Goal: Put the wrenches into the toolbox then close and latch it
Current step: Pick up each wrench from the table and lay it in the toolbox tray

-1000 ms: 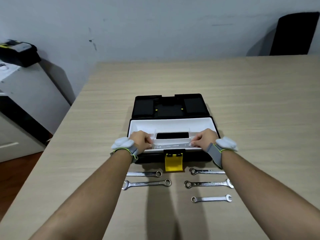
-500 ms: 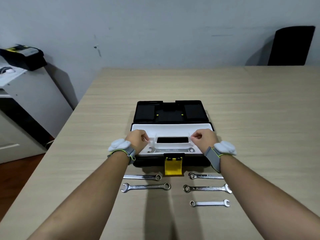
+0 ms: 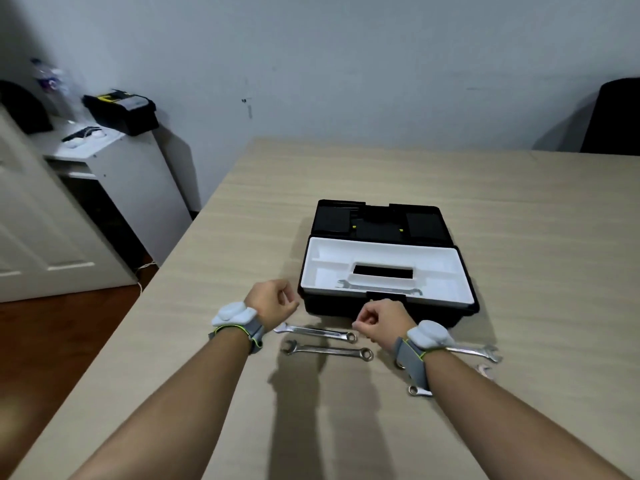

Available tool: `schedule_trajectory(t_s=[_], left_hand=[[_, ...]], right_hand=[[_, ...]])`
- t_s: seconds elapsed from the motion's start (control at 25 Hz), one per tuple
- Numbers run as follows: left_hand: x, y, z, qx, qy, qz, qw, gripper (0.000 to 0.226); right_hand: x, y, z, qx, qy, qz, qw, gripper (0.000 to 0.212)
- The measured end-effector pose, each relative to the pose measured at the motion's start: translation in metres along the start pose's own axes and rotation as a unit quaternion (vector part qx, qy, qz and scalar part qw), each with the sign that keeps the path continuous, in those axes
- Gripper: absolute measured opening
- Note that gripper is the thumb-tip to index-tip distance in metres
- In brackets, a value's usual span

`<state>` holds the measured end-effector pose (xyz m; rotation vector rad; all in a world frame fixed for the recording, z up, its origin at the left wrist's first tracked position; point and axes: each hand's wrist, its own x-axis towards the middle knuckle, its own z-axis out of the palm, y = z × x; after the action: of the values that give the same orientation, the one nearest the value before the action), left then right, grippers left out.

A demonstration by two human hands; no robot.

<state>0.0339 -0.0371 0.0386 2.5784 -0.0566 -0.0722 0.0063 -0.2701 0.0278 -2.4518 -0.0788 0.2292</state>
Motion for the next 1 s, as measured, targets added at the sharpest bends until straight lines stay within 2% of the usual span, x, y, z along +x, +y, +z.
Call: schedule_trajectory(t_s=[0.08,0.24,0.44,0.6,0.68,0.8,1.0], left_hand=[[-0.014,-0.018,0.013,0.041,-0.039,-0.009,0.998,0.003],[-0.03,-0.036,0.04,0.062,-0.094,0.001,0.994,0.017],[-0.034,-0.044,0.059,0.076,-0.114,0.028,0.99,0.026],[-0.032,-0.042,0.065,0.146,-0.153,0.022,0.977,0.033],[-0.029,-0.038,0.063,0.145,-0.186,0.018,0.972,0.034],[-0.027,-0.037,0.054,0.117,-0.209,0.018,0.971,0.029],[-0.013,-0.023,0.021,0.036,-0.161,0.004,0.986,0.012]], right_hand=[[-0.004,0.012,0.022,-0.072,-0.04,0.023,0.996,0.013],[-0.011,0.034,0.038,-0.194,-0.096,0.037,0.976,0.028],[-0.01,0.037,0.046,-0.232,-0.125,0.008,0.965,0.027],[-0.002,0.031,0.044,-0.241,-0.176,0.046,0.953,0.033],[-0.002,0.03,0.042,-0.249,-0.202,0.042,0.946,0.035],[-0.002,0.033,0.036,-0.219,-0.188,0.038,0.957,0.027],[0.001,0.019,0.004,-0.18,-0.121,-0.007,0.976,0.019]])
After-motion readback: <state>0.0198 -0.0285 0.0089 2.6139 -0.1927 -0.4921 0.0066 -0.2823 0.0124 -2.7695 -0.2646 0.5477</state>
